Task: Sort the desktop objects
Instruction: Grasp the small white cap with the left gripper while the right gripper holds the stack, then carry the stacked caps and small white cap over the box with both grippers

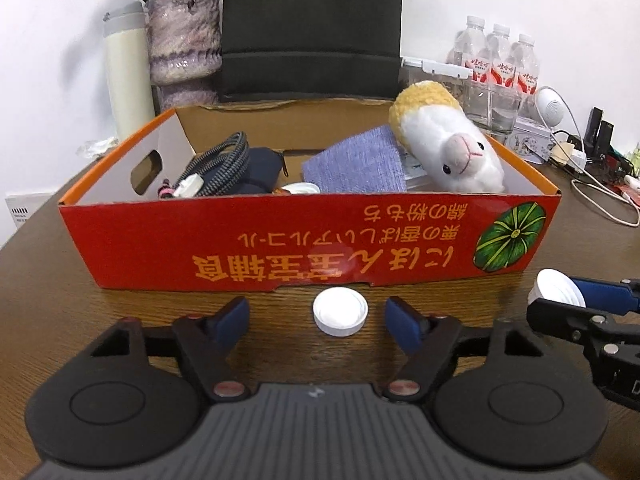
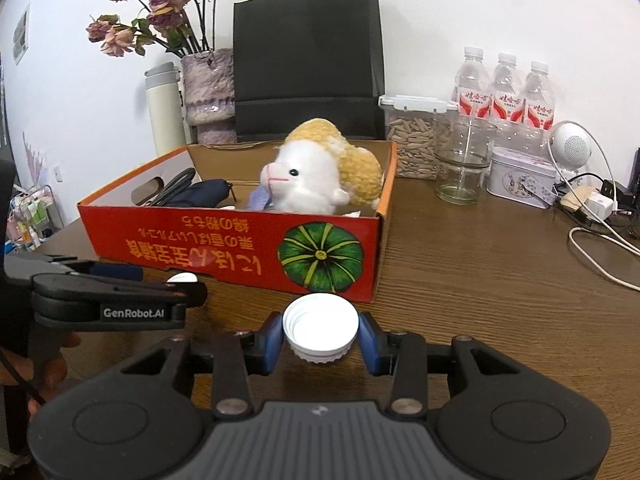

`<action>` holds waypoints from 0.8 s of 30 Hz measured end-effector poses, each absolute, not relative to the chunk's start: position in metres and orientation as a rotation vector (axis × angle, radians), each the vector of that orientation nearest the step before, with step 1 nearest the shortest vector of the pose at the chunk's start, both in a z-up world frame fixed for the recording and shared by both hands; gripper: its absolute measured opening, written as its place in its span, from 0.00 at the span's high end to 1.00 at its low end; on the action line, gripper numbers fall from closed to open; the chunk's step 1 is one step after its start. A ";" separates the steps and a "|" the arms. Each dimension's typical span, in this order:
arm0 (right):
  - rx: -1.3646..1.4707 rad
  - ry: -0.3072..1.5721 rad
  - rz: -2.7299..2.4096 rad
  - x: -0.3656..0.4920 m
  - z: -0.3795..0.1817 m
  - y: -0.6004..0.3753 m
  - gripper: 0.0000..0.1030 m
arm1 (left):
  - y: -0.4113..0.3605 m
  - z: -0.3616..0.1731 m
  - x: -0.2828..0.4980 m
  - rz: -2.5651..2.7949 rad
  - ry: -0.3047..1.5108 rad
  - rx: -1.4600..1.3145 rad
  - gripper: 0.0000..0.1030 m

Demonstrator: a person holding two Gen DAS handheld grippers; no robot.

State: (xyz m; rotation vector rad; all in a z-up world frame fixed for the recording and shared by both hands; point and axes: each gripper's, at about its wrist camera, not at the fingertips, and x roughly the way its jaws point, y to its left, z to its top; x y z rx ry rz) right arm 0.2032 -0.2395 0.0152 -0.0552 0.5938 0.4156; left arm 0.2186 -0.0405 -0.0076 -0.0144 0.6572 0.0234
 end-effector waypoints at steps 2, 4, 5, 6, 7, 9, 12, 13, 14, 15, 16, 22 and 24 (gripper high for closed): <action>-0.057 0.593 0.417 0.203 0.015 -0.239 0.62 | -0.041 -0.008 0.219 0.022 0.659 -0.014 0.32; -0.060 0.594 0.419 0.203 0.015 -0.239 0.62 | -0.042 -0.008 0.219 0.021 0.660 -0.014 0.34; -0.062 0.594 0.419 0.203 0.014 -0.238 0.62 | -0.041 -0.008 0.219 0.017 0.658 -0.018 0.36; -0.062 0.594 0.419 0.203 0.014 -0.237 0.62 | -0.041 -0.008 0.219 0.016 0.656 -0.021 0.38; -0.062 0.593 0.420 0.203 0.014 -0.237 0.62 | -0.041 -0.008 0.219 0.017 0.655 -0.021 0.39; -0.062 0.591 0.420 0.202 0.015 -0.237 0.62 | -0.042 -0.007 0.219 0.017 0.653 -0.014 0.50; -0.064 0.586 0.421 0.201 0.016 -0.236 0.62 | -0.044 -0.007 0.219 0.023 0.647 -0.015 0.67; -0.064 0.584 0.421 0.201 0.016 -0.237 0.62 | -0.043 -0.007 0.219 0.026 0.645 -0.026 0.72; -0.064 0.581 0.422 0.200 0.017 -0.237 0.62 | -0.042 -0.007 0.219 0.027 0.644 -0.035 0.71; -0.064 0.578 0.422 0.200 0.017 -0.237 0.62 | -0.041 -0.007 0.219 0.028 0.642 -0.044 0.71; -0.065 0.575 0.424 0.199 0.018 -0.237 0.62 | -0.040 -0.007 0.219 0.029 0.641 -0.051 0.71; -0.077 0.549 0.432 0.192 0.021 -0.233 0.63 | -0.038 -0.005 0.215 0.033 0.632 -0.072 0.72; -0.077 0.539 0.432 0.189 0.023 -0.233 0.62 | -0.037 -0.003 0.211 0.034 0.624 -0.082 0.72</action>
